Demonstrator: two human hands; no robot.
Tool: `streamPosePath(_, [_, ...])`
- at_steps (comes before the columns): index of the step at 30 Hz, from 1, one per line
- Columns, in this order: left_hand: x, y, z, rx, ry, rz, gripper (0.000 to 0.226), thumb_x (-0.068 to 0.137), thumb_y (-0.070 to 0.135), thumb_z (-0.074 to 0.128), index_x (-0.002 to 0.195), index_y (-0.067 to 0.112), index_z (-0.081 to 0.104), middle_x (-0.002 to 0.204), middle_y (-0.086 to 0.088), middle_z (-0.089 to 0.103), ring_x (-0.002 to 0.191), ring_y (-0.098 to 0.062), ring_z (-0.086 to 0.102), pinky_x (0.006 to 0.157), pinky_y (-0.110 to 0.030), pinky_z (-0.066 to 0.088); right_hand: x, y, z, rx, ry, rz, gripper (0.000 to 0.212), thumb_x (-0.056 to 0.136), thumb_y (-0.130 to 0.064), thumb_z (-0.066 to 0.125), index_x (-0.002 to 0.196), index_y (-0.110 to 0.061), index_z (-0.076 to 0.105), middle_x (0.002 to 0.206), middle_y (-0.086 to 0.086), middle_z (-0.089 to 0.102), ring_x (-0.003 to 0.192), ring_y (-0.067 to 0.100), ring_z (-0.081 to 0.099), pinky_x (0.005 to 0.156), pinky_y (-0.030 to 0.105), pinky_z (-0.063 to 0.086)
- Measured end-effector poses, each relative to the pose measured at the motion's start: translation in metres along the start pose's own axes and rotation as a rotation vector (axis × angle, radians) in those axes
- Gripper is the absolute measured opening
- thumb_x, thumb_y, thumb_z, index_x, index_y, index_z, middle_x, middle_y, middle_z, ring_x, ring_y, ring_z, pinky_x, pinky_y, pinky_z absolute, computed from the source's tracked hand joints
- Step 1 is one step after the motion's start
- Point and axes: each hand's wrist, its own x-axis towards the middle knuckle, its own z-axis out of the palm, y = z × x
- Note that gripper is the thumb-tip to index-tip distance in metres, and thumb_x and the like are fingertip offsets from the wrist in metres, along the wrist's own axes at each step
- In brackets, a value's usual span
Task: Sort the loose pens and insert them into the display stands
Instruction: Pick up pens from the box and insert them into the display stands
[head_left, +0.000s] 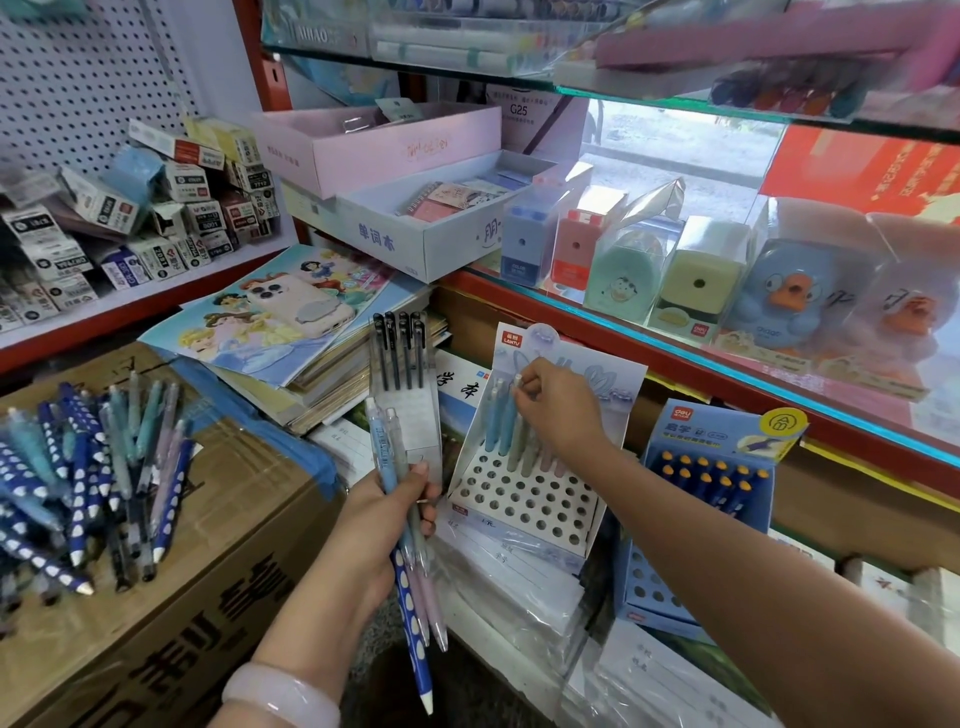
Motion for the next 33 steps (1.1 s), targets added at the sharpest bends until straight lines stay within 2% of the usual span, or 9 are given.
streamPosePath(6, [0.001, 0.000, 0.001, 0.002, 0.000, -0.009, 0.010, 0.091, 0.010, 0.053, 0.082, 0.008, 0.055, 0.064, -0.007, 0.056, 0.052, -0.014, 0.046, 0.040, -0.019, 0.044, 0.002, -0.002, 0.000, 0.017, -0.025, -0.006, 0.026, 0.092, -0.028, 0.056, 0.115, -0.017, 0.059, 0.105, 0.001, 0.068, 0.096, 0.016, 0.062, 0.085, 0.035, 0.053])
streamPosePath(10, [0.002, -0.001, 0.000, 0.007, 0.005, -0.013, 0.010, 0.091, 0.011, 0.054, 0.082, 0.007, 0.055, 0.063, -0.006, 0.057, 0.050, -0.014, 0.047, 0.040, -0.019, 0.044, 0.004, -0.001, 0.003, -0.019, -0.019, -0.011, 0.025, 0.093, -0.030, 0.055, 0.115, -0.021, 0.059, 0.105, 0.001, 0.068, 0.096, 0.015, 0.062, 0.083, 0.032, 0.053])
streamPosePath(15, [0.002, -0.001, 0.000, -0.002, 0.003, -0.017, 0.010, 0.090, 0.011, 0.054, 0.081, 0.008, 0.055, 0.062, -0.005, 0.057, 0.051, -0.014, 0.047, 0.040, -0.019, 0.044, 0.004, -0.006, 0.005, -0.090, 0.000, -0.039, 0.032, 0.094, -0.029, 0.052, 0.126, -0.027, 0.053, 0.107, 0.002, 0.067, 0.098, 0.019, 0.062, 0.082, 0.031, 0.051])
streamPosePath(23, [0.002, 0.000, 0.000, -0.004, 0.004, -0.020, 0.010, 0.091, 0.011, 0.054, 0.082, 0.008, 0.055, 0.061, -0.005, 0.057, 0.051, -0.015, 0.047, 0.040, -0.019, 0.044, 0.012, -0.009, 0.010, -0.230, -0.014, -0.013, 0.017, 0.095, -0.023, 0.051, 0.106, -0.018, 0.063, 0.096, 0.004, 0.066, 0.083, 0.018, 0.062, 0.075, 0.029, 0.053])
streamPosePath(30, [0.000, 0.001, -0.002, 0.010, -0.026, -0.036, 0.011, 0.090, 0.011, 0.055, 0.080, 0.007, 0.056, 0.060, -0.005, 0.057, 0.049, -0.013, 0.047, 0.040, -0.019, 0.044, 0.013, -0.016, 0.009, -0.268, -0.072, 0.027, 0.022, 0.095, -0.017, 0.051, 0.114, -0.016, 0.060, 0.105, 0.008, 0.066, 0.095, 0.023, 0.062, 0.081, 0.033, 0.052])
streamPosePath(33, [-0.002, 0.002, -0.001, 0.022, -0.055, -0.053, 0.009, 0.090, 0.010, 0.056, 0.082, 0.005, 0.056, 0.059, -0.005, 0.058, 0.045, -0.012, 0.048, 0.040, -0.019, 0.045, 0.002, -0.025, 0.003, -0.195, -0.014, -0.058, 0.025, 0.094, -0.020, 0.051, 0.117, -0.016, 0.059, 0.114, 0.006, 0.062, 0.104, 0.022, 0.057, 0.087, 0.034, 0.048])
